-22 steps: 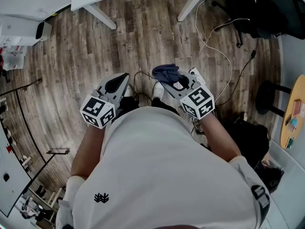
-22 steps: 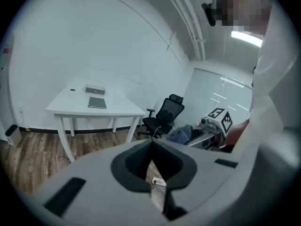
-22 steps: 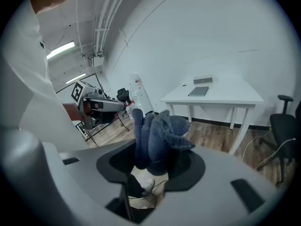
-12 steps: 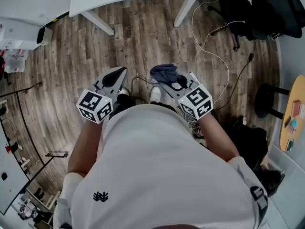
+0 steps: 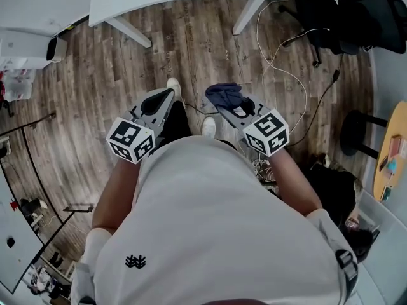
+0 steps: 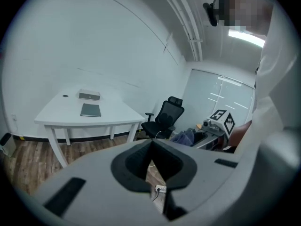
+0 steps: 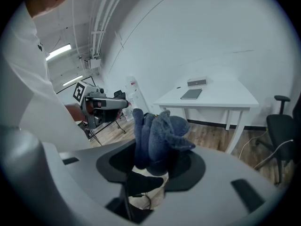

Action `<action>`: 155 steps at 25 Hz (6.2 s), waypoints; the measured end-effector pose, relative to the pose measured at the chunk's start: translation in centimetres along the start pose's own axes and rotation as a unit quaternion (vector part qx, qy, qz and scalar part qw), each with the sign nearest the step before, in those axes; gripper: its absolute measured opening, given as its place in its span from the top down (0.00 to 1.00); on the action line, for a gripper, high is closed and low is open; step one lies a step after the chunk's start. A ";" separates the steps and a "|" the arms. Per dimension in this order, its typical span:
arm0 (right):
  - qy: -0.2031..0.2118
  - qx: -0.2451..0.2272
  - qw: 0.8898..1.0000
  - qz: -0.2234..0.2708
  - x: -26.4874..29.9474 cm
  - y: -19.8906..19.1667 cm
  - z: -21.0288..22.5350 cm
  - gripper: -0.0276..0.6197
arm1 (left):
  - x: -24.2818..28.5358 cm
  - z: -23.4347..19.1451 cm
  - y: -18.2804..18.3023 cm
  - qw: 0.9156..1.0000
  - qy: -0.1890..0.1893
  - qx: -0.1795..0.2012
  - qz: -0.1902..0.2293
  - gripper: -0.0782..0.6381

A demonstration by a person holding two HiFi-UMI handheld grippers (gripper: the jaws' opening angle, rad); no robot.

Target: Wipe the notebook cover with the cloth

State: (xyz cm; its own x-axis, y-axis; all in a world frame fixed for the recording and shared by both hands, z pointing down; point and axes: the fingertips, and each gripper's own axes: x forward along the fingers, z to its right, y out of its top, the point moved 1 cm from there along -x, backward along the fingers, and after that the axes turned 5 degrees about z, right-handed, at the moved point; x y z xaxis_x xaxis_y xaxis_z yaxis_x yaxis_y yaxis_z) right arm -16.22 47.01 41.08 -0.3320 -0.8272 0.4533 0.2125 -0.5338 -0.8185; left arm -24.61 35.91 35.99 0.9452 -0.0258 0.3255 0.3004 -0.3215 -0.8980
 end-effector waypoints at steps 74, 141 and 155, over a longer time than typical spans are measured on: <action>0.248 -0.266 0.876 -0.317 37.7 19.0 36.3 0.70 | 32.8 -40.9 2.1 0.967 0.226 -0.055 -0.108 0.88; 0.170 -0.279 0.886 -0.329 48.3 28.3 45.0 0.70 | 33.1 -40.8 2.2 0.970 0.209 -0.034 -0.117 0.88; 0.196 -0.293 0.878 -0.324 45.8 27.7 40.3 0.70 | 33.3 -40.6 2.2 0.971 0.204 -0.027 -0.121 0.88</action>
State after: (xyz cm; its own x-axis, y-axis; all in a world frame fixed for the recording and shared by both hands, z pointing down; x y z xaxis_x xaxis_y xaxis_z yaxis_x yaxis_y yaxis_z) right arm 11.54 -12.77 53.40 -0.5232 -0.1974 0.8290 -0.6097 -0.5929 -0.5260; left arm 2.29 -4.09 56.87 0.7155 -0.3125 0.6248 0.4897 -0.4136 -0.7675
